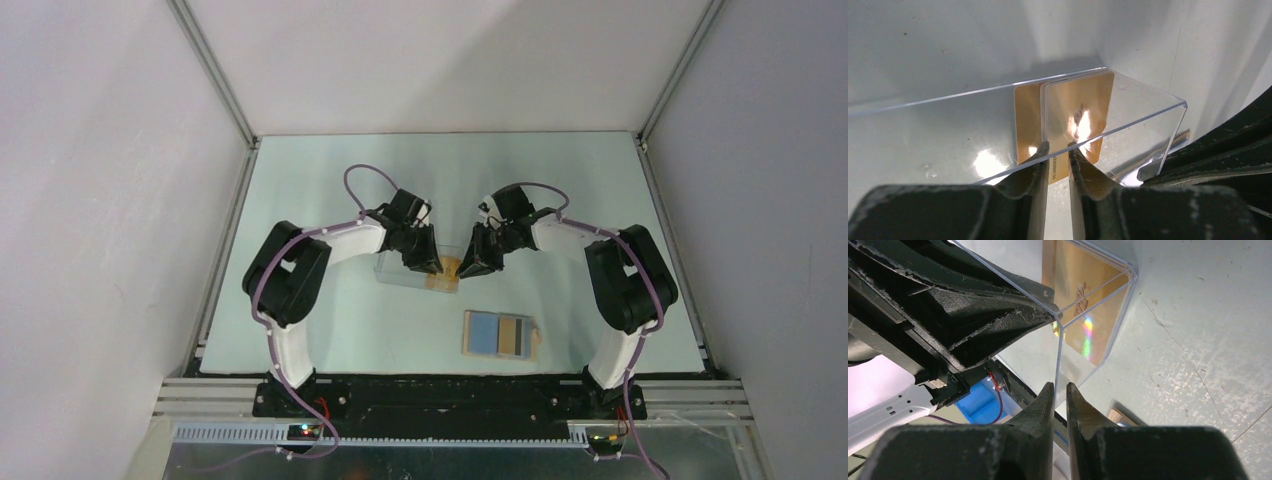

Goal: Put the credit cards into the card holder
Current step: Pick up the credit card from the storage box.

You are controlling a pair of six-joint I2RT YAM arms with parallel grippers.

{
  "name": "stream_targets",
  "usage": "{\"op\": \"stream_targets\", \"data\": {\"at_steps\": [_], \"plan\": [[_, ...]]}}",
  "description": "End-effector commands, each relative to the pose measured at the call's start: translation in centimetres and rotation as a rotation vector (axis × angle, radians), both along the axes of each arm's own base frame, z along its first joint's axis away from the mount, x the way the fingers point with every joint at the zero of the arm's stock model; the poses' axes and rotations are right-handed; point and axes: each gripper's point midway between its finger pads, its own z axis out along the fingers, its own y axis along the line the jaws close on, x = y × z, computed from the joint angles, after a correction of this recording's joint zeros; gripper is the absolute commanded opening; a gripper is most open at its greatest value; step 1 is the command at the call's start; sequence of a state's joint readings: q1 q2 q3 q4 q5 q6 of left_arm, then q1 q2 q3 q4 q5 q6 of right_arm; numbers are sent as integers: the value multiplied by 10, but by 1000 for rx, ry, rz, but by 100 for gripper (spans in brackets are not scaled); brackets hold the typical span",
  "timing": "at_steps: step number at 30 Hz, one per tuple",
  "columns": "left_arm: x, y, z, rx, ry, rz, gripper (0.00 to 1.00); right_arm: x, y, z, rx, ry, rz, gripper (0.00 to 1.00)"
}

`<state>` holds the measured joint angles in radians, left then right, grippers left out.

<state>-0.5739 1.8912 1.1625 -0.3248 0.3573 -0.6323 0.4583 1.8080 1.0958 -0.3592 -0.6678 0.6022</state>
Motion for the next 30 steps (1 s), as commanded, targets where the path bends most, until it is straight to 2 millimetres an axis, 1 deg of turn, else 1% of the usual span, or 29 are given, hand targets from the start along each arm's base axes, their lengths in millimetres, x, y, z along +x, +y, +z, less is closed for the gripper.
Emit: {"op": "stream_targets", "data": {"at_steps": [1, 3, 7, 12, 13, 16, 18, 20, 23, 30], "plan": [[11, -10, 18, -21, -62, -20, 22, 5, 7, 3, 12, -27, 22, 14], [11, -9, 19, -20, -64, -19, 22, 5, 7, 4, 13, -27, 23, 14], [11, -11, 22, -25, -64, -26, 19, 5, 8, 4, 14, -27, 23, 14], [9, -14, 26, -32, -68, -33, 12, 5, 7, 4, 13, -27, 24, 14], [9, -14, 25, -29, -70, -34, 13, 5, 7, 4, 13, -27, 24, 14], [10, -10, 23, -5, -74, -22, 21, 5, 8, 4, 14, -27, 25, 14], [11, -5, 22, 21, -81, -9, 25, 4, 7, 4, 11, -26, 26, 14], [12, 1, 20, 51, -87, 7, 27, 4, 7, 4, 12, -25, 27, 14], [11, 6, 17, 78, -85, 14, 27, 4, 7, 3, 12, -25, 27, 14], [9, 10, 6, 107, -60, 21, 28, 3, 7, 2, 8, -20, 29, 14]]}}
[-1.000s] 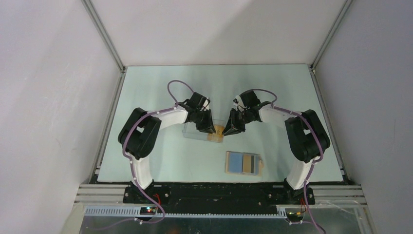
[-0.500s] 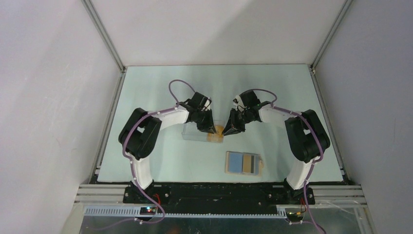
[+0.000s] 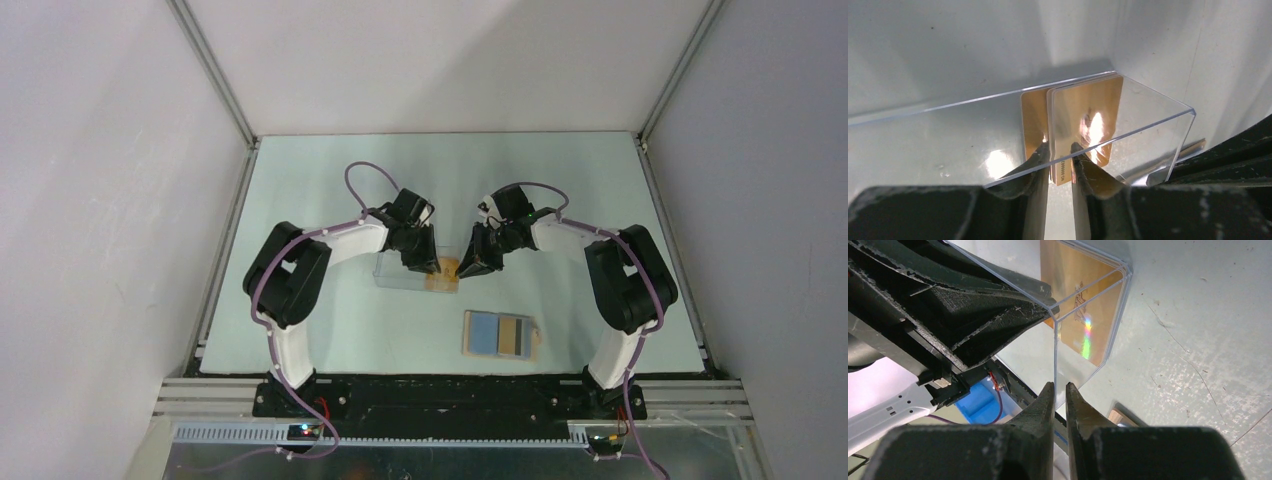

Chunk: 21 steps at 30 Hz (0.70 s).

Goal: Put the credit cards into the card holder
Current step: Pick up the credit card from the storage box.

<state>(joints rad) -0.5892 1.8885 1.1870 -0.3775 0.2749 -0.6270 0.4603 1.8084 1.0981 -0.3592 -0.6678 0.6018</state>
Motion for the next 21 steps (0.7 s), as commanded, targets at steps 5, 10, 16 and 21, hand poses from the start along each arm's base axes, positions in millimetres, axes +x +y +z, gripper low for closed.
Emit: {"op": "stream_targets", "data": {"at_steps": [5, 10, 16, 21], "plan": [[5, 3, 4, 40, -33, -6, 27, 3, 6, 1, 8, -16, 27, 13], [4, -5, 8, 20, -33, -29, 16, 3, 6, 0, 7, -14, 27, 13], [3, -17, 11, -4, -29, -55, 8, 2, 5, -1, 5, -12, 29, 13], [4, -21, 14, -11, -35, -63, 5, 2, 6, -2, 5, -9, 31, 13]]}}
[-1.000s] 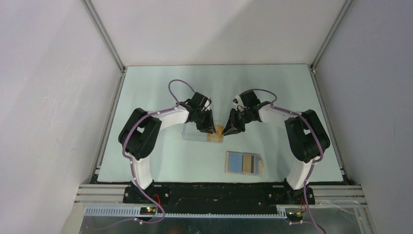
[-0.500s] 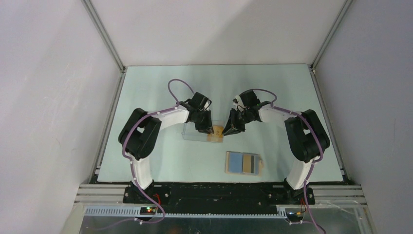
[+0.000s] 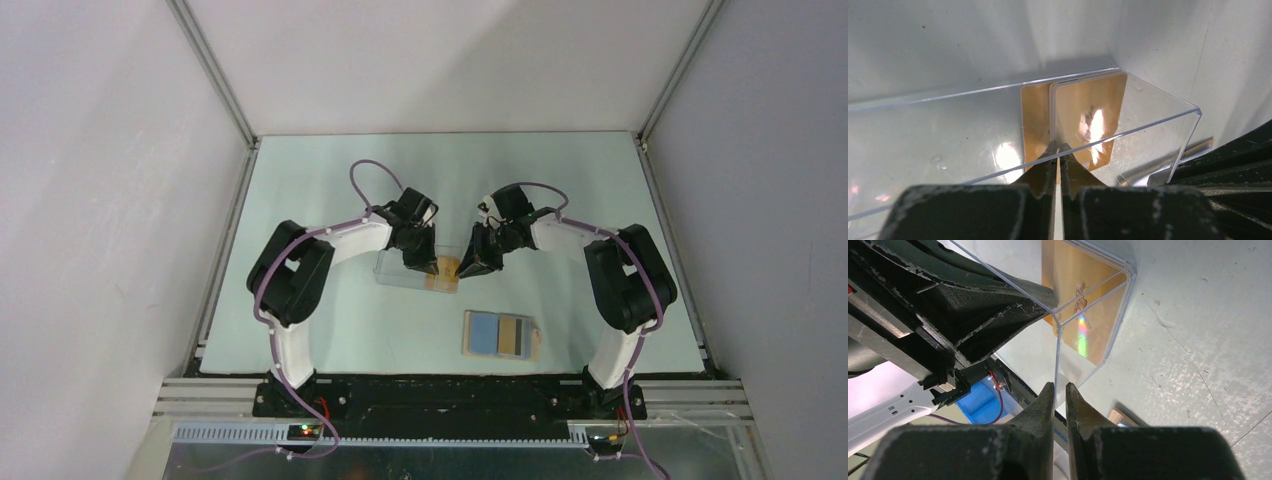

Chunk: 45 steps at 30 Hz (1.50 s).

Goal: Put the credit cards into the card holder
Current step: Pick up the credit card from the storage box.

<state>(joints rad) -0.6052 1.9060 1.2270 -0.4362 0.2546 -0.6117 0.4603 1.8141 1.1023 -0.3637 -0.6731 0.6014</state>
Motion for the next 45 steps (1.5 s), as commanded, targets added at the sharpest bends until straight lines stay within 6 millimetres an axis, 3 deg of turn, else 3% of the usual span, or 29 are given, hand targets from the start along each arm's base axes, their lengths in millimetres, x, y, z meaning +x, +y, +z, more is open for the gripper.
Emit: {"op": "stream_targets", "data": {"at_steps": [1, 17, 31, 45], "plan": [[8, -20, 16, -53, -50, -44, 4, 3, 5, -1, 4, -16, 27, 13], [10, -29, 56, -107, -127, -49, 2, 1, 6, -2, 5, -12, 34, 13], [7, -26, 43, -33, -113, -67, 23, 0, 5, -2, 3, -11, 36, 13], [5, -16, 28, 114, -117, -109, 21, 0, 5, -3, 4, -10, 38, 13]]}}
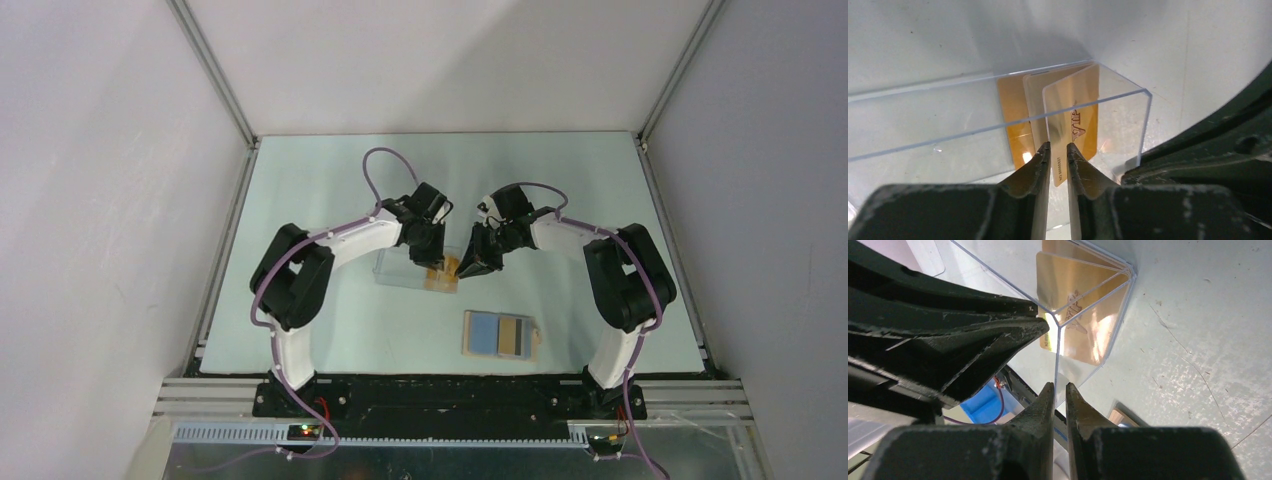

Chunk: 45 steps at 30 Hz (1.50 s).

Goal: Put the credit cards into the card holder
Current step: Pick up the credit card from the storage box.

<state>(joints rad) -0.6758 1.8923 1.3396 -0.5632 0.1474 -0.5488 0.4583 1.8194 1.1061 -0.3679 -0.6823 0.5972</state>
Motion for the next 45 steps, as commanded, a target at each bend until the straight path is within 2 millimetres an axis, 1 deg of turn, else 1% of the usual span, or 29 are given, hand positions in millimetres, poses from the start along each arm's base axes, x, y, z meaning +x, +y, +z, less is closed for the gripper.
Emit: {"op": "stream_targets", "data": {"at_steps": [1, 4, 6, 9, 11, 13, 15, 18, 23, 24, 30, 34, 37, 41, 45], "plan": [[5, -5, 3, 29, -32, -34, 21, 0, 5, -2, 0, -16, 33, 13], [5, -4, 3, 44, -36, -40, 23, 0, 5, -3, -1, -15, 33, 13], [5, -3, 2, 57, -38, -41, 26, 0, 5, -3, 0, -13, 34, 13], [5, 1, -2, 82, -37, -40, 37, 0, 5, -3, 0, -14, 33, 13], [6, 3, -3, 94, -36, -37, 41, 0, 5, -3, 0, -14, 35, 13], [6, 4, -5, 101, -34, -30, 43, 0, 5, -3, 0, -13, 35, 13], [6, 4, -6, 100, -28, -26, 41, 0, 5, -3, -1, -13, 35, 13], [5, 3, -8, 90, -11, -22, 34, -1, 5, -4, 0, -11, 36, 13], [6, 3, -15, 92, 11, -21, 30, -1, 5, -5, -2, -8, 38, 13], [5, 3, -17, 92, 17, -23, 28, -1, 4, -5, -3, -8, 38, 13], [4, 3, -19, 90, 23, -27, 21, -1, 5, -4, 0, -8, 39, 13], [5, -2, -13, 72, 15, -35, 16, -1, 5, -5, 0, -7, 39, 13], [7, -6, -3, 53, -5, -41, 13, -1, 5, -5, 0, -6, 40, 13], [9, -12, 9, 33, -29, -49, 12, -2, 5, -5, -1, -4, 40, 13], [9, -14, 16, 26, -47, -53, 12, -2, 5, -6, -2, -2, 42, 13]]}}
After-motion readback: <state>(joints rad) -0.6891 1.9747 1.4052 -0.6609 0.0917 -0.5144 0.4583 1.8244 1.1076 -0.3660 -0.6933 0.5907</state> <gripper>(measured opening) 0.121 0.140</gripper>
